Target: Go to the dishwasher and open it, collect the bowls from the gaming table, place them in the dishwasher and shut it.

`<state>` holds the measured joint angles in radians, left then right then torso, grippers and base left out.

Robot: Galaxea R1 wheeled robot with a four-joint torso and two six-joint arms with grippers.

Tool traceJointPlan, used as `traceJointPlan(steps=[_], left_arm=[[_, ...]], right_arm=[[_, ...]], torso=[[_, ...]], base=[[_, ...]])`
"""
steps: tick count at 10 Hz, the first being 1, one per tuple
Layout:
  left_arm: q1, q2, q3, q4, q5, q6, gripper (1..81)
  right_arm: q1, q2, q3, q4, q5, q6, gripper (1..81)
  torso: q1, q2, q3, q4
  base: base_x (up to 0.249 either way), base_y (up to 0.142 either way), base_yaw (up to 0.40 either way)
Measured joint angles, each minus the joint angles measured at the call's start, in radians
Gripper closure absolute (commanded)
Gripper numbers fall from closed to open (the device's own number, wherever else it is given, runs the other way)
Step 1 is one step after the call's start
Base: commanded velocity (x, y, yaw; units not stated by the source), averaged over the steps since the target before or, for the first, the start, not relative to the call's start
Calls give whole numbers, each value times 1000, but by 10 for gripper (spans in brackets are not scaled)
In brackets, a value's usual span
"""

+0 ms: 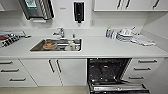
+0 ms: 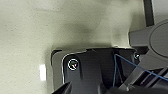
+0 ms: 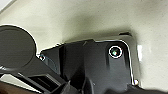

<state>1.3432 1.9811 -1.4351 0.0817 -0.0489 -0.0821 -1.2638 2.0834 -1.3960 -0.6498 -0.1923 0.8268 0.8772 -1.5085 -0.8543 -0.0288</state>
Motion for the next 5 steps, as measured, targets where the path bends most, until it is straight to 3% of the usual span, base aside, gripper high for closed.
traceJointPlan(steps=[3,5], left_arm=[[88,126,-103,18,-51,1,10],[131,154,-134,31,-82,2,10]], right_arm=[[-48,79,-95,-5,35,0,10],[-66,113,-146,-6,47,-1,10]], torso=[[-60,93,65,0],[-106,164,127,0]], base=[[0,0,0],[0,0,0]])
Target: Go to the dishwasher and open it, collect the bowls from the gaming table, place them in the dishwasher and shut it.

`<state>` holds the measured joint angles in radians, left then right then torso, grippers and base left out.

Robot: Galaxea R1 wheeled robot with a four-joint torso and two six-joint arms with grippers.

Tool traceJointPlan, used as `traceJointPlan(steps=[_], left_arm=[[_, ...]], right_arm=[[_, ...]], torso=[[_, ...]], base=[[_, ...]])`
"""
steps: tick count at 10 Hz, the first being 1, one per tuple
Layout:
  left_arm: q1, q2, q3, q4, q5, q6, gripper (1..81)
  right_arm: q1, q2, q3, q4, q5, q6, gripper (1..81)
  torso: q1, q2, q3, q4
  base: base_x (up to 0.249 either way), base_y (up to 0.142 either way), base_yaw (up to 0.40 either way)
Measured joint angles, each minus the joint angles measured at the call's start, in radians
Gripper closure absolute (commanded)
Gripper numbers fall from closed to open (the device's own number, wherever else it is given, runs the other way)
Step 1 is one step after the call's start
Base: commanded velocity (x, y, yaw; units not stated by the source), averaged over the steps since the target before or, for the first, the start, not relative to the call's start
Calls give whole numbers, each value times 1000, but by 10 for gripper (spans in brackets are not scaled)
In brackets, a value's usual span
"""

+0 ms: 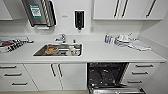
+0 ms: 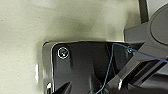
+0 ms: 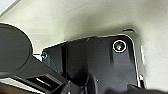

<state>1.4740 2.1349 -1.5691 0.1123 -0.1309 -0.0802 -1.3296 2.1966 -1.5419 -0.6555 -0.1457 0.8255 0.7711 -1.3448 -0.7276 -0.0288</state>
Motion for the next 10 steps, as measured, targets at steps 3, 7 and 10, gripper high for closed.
traceJointPlan(steps=[3,7,10], left_arm=[[18,76,-67,2,-26,0,10],[64,215,-234,4,-32,0,10],[81,279,-292,4,-39,0,10]], right_arm=[[-32,40,-104,0,45,0,10],[-61,108,-206,-1,102,-3,10],[-73,138,-243,-9,120,-3,10]], torso=[[-71,108,96,0],[-166,250,179,0],[-233,354,191,0]], base=[[0,0,0],[0,0,0],[0,0,0]])
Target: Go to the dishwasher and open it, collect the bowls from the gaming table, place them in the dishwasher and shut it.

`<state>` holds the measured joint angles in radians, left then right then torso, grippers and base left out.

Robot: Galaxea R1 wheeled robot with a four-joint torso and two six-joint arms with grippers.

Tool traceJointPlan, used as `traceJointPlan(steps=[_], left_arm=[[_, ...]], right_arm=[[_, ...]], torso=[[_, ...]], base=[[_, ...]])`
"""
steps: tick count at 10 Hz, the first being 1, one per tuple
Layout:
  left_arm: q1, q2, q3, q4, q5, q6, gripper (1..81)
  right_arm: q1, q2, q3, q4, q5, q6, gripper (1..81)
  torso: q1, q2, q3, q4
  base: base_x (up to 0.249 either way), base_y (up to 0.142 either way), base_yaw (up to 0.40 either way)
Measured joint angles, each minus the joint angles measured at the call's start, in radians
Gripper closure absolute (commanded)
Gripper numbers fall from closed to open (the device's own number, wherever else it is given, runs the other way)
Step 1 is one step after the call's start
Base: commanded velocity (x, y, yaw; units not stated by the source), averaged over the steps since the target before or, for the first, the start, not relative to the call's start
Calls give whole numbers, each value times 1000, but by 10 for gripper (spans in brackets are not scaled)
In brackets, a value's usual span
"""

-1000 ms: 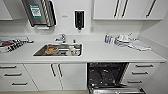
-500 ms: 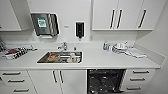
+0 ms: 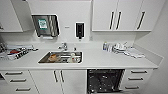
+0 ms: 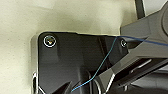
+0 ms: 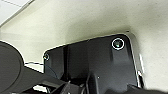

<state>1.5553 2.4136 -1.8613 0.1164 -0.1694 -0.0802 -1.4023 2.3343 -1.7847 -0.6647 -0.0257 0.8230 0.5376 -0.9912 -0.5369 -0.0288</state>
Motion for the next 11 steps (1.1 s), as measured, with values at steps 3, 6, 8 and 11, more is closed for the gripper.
traceJointPlan(steps=[3,6,8,11], left_arm=[[0,59,-77,0,-7,0,10],[0,114,-167,0,-7,0,10],[0,153,-227,0,-9,0,10],[3,167,-237,0,-8,0,10]], right_arm=[[-18,46,-84,-4,23,0,10],[-33,77,-131,-6,46,0,10],[-39,101,-184,-6,50,0,10],[-55,131,-209,-8,53,0,10]], torso=[[-71,111,0,0],[-139,215,3,0],[-176,273,36,0],[-245,378,119,0]], base=[[0,0,0],[0,0,0],[0,0,0],[0,0,0]])
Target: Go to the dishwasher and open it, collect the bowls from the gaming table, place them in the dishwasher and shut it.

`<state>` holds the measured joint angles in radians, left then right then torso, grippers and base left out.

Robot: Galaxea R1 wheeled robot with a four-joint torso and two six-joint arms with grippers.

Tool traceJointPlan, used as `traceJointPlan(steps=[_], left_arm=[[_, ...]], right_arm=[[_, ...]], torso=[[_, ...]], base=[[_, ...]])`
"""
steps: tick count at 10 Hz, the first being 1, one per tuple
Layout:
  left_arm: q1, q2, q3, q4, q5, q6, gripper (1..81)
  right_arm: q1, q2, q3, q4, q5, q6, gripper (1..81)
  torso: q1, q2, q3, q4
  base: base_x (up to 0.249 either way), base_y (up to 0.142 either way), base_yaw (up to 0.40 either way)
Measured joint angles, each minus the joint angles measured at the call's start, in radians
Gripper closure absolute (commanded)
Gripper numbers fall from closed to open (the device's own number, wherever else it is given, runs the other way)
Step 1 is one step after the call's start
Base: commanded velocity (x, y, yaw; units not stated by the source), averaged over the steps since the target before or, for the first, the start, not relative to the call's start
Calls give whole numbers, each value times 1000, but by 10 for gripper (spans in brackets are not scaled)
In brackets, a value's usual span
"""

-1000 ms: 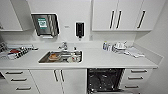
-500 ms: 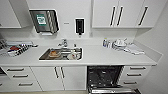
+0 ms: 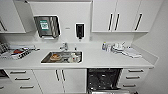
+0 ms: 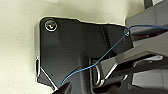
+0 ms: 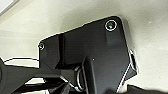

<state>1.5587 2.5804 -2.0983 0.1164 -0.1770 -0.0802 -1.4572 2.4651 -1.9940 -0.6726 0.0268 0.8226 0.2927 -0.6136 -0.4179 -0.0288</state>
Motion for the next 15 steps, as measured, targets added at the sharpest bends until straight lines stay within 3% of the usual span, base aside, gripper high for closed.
traceJointPlan(steps=[4,10,12,15], left_arm=[[13,3,0,0,4,0,10],[13,24,-35,0,2,0,10],[15,27,-36,0,4,0,10],[13,43,-54,-1,4,-3,10]], right_arm=[[-9,0,-12,-6,-1,0,10],[-8,21,-35,-9,-1,0,10],[-10,22,-37,-12,-1,0,10],[-9,26,-45,-13,-1,0,10]], torso=[[-93,141,106,0],[-224,342,127,0],[-239,367,146,0],[-246,375,222,0]], base=[[0,0,0],[0,0,0],[0,0,0],[0,0,0]])
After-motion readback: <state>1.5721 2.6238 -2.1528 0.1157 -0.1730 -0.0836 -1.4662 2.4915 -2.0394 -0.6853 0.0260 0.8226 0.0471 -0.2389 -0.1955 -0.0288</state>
